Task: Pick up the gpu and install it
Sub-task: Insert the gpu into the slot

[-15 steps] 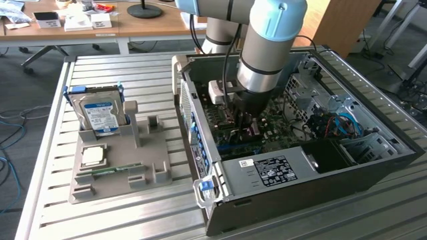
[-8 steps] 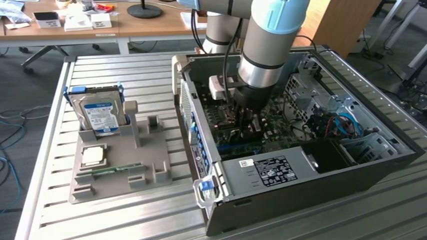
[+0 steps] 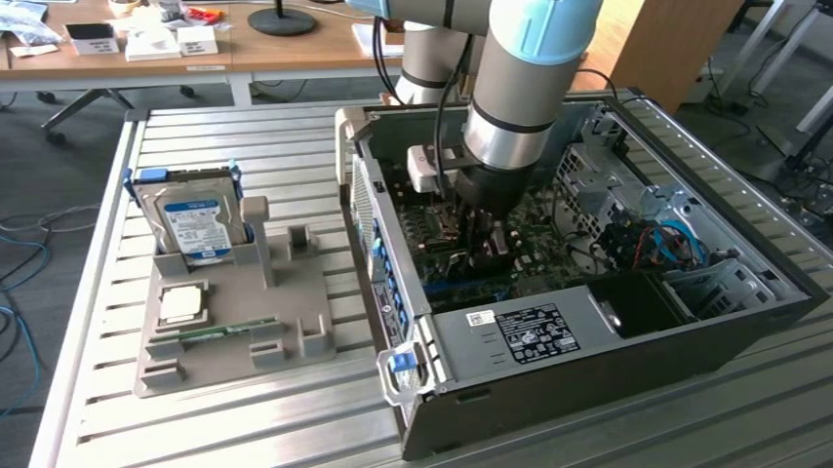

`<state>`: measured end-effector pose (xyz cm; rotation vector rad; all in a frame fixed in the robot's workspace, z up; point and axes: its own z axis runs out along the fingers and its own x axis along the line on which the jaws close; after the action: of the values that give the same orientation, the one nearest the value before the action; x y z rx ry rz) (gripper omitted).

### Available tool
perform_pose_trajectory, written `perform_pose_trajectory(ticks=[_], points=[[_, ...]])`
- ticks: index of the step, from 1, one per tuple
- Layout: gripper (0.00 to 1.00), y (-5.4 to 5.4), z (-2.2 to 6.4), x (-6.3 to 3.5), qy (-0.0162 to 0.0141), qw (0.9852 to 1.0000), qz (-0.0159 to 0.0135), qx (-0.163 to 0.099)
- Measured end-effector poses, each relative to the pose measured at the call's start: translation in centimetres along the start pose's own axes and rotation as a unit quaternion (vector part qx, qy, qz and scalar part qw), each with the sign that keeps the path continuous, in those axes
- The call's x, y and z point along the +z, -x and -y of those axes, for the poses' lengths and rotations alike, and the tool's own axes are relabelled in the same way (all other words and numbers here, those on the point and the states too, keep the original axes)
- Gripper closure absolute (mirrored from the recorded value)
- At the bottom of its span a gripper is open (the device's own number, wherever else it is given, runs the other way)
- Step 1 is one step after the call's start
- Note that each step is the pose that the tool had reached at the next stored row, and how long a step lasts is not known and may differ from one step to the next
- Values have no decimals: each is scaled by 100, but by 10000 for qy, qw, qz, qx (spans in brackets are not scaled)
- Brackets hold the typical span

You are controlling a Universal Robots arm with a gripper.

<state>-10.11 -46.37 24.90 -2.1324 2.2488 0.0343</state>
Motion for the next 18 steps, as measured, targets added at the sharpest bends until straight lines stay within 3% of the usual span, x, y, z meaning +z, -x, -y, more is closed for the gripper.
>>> perform_pose_trajectory(ticks=[9,13,18], points=[[60,0,0,0,0,10000,1,1],[73,0,0,-1,1,10000,-1,1],[73,0,0,0,0,10000,0,1]])
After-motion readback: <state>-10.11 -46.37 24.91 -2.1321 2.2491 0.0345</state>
